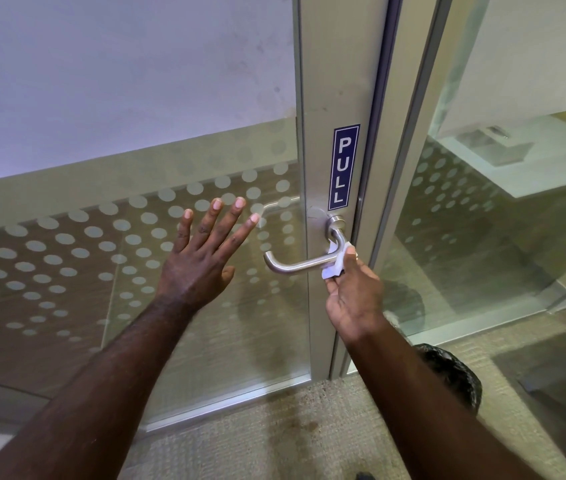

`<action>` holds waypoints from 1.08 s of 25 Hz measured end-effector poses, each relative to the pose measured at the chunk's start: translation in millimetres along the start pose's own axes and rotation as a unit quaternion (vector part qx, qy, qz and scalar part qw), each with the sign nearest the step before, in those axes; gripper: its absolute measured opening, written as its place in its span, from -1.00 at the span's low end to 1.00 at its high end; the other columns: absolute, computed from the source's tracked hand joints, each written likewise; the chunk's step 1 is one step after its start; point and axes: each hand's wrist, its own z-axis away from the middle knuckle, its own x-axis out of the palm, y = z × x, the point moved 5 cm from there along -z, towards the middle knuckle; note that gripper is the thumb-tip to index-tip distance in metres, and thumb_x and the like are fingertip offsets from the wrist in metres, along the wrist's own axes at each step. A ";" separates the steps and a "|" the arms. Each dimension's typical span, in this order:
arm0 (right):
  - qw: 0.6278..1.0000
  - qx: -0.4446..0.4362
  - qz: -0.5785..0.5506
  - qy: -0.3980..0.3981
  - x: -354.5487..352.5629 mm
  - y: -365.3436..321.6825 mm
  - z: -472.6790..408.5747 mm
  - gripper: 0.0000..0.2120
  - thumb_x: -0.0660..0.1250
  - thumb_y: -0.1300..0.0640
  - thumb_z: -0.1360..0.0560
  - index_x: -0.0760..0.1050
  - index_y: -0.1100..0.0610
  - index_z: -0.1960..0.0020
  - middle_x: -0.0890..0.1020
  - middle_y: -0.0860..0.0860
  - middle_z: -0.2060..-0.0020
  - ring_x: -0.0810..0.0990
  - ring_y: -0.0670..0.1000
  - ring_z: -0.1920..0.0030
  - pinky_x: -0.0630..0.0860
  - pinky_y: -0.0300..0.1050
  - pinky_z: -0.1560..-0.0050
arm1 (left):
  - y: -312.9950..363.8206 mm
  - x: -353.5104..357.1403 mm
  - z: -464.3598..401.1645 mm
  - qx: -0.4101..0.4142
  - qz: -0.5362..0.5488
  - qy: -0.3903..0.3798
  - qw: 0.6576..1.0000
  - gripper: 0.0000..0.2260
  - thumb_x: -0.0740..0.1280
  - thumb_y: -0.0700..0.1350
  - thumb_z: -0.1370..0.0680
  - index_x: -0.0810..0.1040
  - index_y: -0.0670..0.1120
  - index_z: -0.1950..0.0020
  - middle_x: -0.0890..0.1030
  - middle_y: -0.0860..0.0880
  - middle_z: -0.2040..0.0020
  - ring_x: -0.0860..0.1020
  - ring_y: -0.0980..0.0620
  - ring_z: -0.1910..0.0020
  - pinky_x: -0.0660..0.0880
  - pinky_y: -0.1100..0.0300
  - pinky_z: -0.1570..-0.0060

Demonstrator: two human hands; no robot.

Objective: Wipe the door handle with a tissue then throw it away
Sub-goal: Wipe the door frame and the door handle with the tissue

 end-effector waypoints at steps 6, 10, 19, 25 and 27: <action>0.994 -0.061 0.053 0.068 -4.6 19.7 11.1 -0.79 0.32 0.18 -0.56 0.60 0.24 0.20 0.61 0.12 0.31 0.52 0.04 0.30 0.45 -0.10 0.16 | 0.0 3.2 0.4 0.000 0.006 0.008 1.000 0.13 0.58 0.00 -0.30 -0.13 0.06 -0.64 -0.26 0.03 -0.64 -0.24 -0.04 -0.61 -0.33 -0.10 -0.53; 0.994 -0.091 0.042 0.045 6.5 50.3 27.7 -0.69 0.28 0.19 -0.58 0.57 0.29 0.30 0.54 0.12 0.40 0.44 0.00 0.39 0.38 -0.24 0.31 | -0.6 2.3 1.0 0.003 0.011 0.010 1.000 0.13 0.57 -0.03 -0.29 -0.13 0.06 -0.64 -0.26 0.04 -0.64 -0.24 -0.02 -0.61 -0.33 -0.09 -0.53; 0.993 -0.090 -0.009 0.081 20.4 87.6 37.8 -0.71 0.33 0.13 -0.55 0.60 0.21 0.31 0.60 -0.05 0.48 0.52 -0.08 0.42 0.46 -0.23 0.31 | -1.4 3.6 1.8 0.010 0.015 0.017 1.000 0.11 0.56 -0.05 -0.27 -0.07 0.06 -0.65 -0.24 0.06 -0.64 -0.22 0.00 -0.62 -0.32 -0.07 -0.54; 0.999 -0.033 -0.017 -0.011 47.8 107.4 60.8 -0.67 0.33 0.23 -0.55 0.64 0.14 0.38 0.68 0.00 0.39 0.63 0.00 0.26 0.56 -0.05 0.06 | -2.8 4.3 2.2 0.020 0.009 0.031 0.999 0.08 0.55 -0.03 -0.30 -0.06 0.05 -0.65 -0.20 0.04 -0.65 -0.17 -0.03 -0.62 -0.29 -0.09 -0.54; 0.998 -0.018 0.018 -0.066 49.0 112.2 70.5 -0.68 0.33 0.23 -0.55 0.63 0.16 0.37 0.68 0.04 0.37 0.62 0.03 0.22 0.56 -0.02 0.03 | -2.2 3.6 3.4 0.021 0.011 0.037 0.999 0.05 0.53 -0.05 -0.33 -0.07 0.05 -0.65 -0.20 0.03 -0.65 -0.16 -0.03 -0.63 -0.27 -0.09 -0.55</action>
